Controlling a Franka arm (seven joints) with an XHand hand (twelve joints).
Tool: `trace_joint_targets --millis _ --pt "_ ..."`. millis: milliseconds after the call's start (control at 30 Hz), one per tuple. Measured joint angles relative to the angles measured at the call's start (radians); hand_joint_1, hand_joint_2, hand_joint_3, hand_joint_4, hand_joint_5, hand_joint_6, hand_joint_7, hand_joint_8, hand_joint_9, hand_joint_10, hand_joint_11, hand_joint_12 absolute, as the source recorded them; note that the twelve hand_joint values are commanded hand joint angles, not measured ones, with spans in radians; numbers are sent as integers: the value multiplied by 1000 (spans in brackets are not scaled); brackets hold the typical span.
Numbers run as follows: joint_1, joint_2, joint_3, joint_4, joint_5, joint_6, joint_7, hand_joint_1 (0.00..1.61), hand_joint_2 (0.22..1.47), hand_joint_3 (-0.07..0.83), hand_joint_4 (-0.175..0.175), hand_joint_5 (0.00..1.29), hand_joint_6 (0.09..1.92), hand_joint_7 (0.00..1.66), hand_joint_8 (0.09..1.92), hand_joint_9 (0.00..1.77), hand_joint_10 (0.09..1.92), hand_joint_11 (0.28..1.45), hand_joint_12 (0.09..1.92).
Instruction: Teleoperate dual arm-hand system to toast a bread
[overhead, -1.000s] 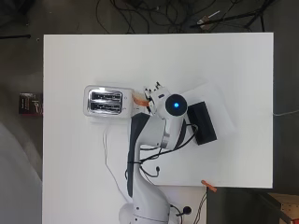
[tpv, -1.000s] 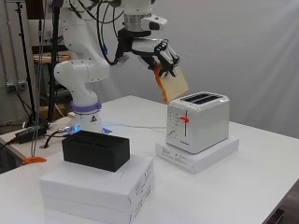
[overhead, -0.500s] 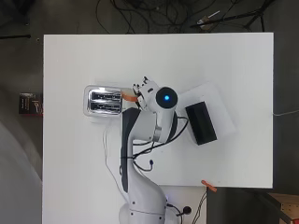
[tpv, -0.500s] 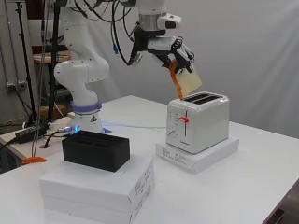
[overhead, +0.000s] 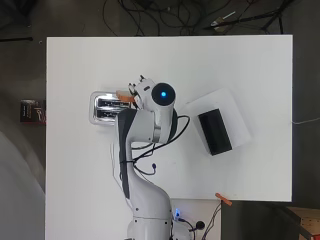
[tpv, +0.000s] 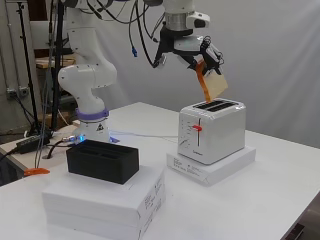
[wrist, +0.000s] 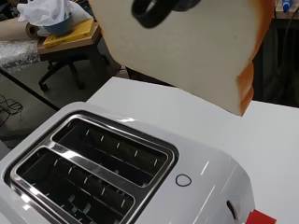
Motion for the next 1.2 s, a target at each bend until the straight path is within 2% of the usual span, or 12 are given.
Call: trace_joint_targets --millis 100,200,333,433,567,667,800,833,900,967,1067,1200 --pt "3 16 12 20 1 -1 10 1290 1081 0 -175 859 1051 1257 594 1355 288 774 275" --pt "5 36 17 38 2 0 20 1273 1078 0 -175 878 1035 1287 561 1431 99 778 283" --pt "10 63 27 61 -3 2 37 1271 1077 0 -175 882 1031 1292 555 1444 87 777 284" --pt "13 83 39 75 -8 2 52 1376 1039 3 -175 887 949 1278 474 1312 579 773 271" --pt "17 97 53 82 -25 0 71 1397 1036 0 -175 889 928 1262 492 1267 716 756 250" --pt "19 99 64 80 -36 -1 73 1381 1092 0 -175 784 1072 1106 755 1112 948 759 213" --pt "20 102 67 71 -31 4 62 1377 1105 0 -175 763 1104 1071 813 1079 1001 767 204" --pt "20 103 67 68 -27 6 58 1383 1087 -3 -175 797 1056 1119 738 1130 936 773 205" --pt "20 105 67 63 -19 9 49 1313 1074 -1 -175 873 1005 1240 614 1283 509 784 207" --pt "21 106 68 57 -14 13 44 1284 1069 0 -175 902 984 1286 569 1393 224 793 203" --pt "22 105 70 48 -13 18 42 1276 1067 0 -175 916 966 1300 561 1456 92 804 212" --pt "24 96 74 39 -17 22 35 1275 1067 1 -175 923 943 1290 593 1487 87 811 238"
